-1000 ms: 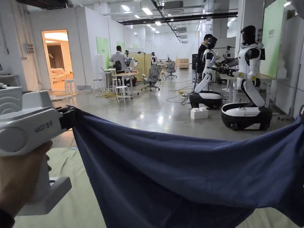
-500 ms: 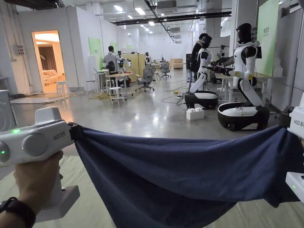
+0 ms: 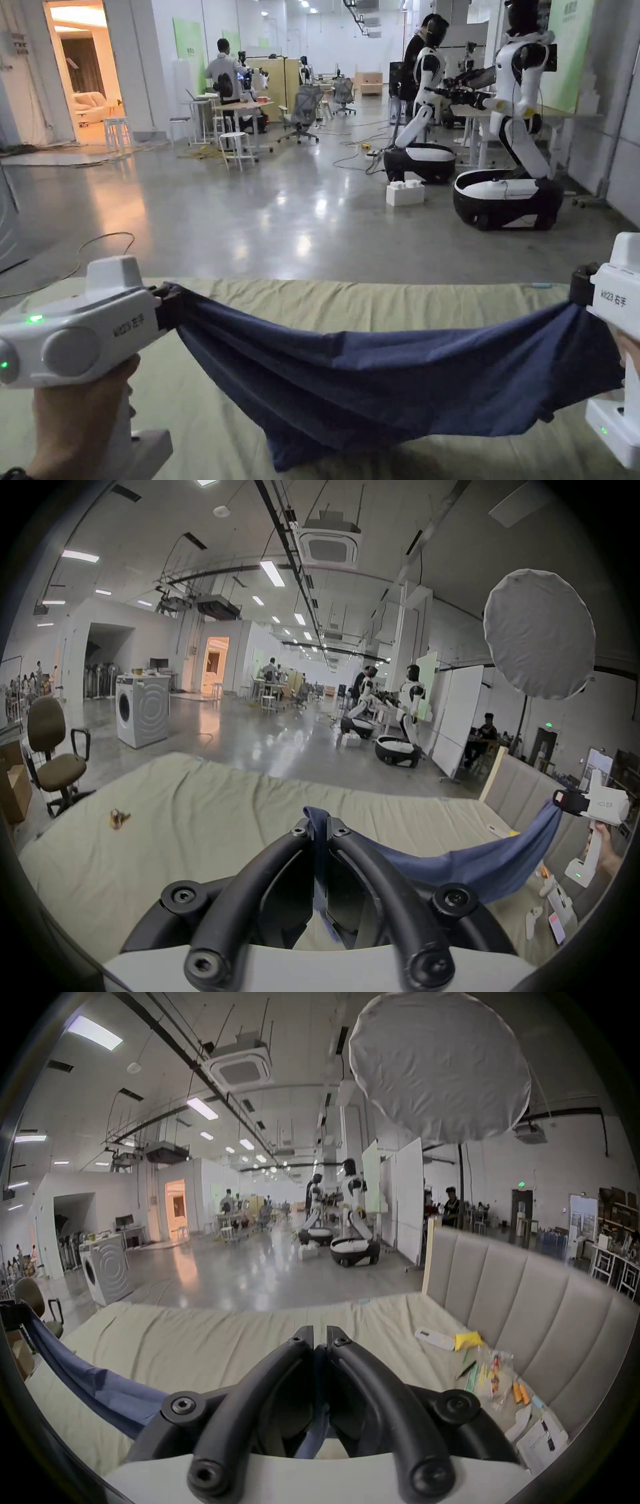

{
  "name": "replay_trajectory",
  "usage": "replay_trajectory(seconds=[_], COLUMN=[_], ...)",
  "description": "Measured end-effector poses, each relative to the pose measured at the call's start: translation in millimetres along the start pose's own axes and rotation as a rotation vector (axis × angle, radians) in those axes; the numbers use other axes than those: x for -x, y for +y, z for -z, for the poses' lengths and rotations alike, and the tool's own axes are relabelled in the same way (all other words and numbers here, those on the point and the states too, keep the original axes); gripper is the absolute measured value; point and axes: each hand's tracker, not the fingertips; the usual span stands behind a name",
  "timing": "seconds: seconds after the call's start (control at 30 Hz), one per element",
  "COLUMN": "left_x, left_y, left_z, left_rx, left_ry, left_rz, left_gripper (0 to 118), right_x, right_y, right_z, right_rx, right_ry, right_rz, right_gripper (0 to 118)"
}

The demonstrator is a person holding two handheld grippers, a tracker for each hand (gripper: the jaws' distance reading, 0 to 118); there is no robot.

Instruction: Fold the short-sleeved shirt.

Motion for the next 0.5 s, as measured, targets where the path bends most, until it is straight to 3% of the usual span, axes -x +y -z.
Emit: replay_trajectory(seconds=[0.17,0.33,0.4,0.5], left_x=[25.6,51.6,54.7,60.3], left_y=[-79.5,-148.5,-173.5,-212.0], left_z=[-51.1,-111.2,-140.2,-189.0], left_rx=[0.094,0.202,0.216,0.248], left_ry=[-0.048,-0.051,-0.045,-0.044], left_rz=[-0.048,-0.184,-0.169,-0.283], left_gripper=[6,6,6,6], right_x=[-18.8,-41.1,-53.0,-70.1], right_y=[-82.0,-157.6,-187.0,-223.7], right_z=[-40.3,-116.8,-143.7,-185.8], right_rx=[0.101,0.207,0.268,0.357], right_ry=[0.042,0.051,0.033,0.023], right_rz=[0.065,0.220,0.277,0.345], right_gripper=[6,6,6,6])
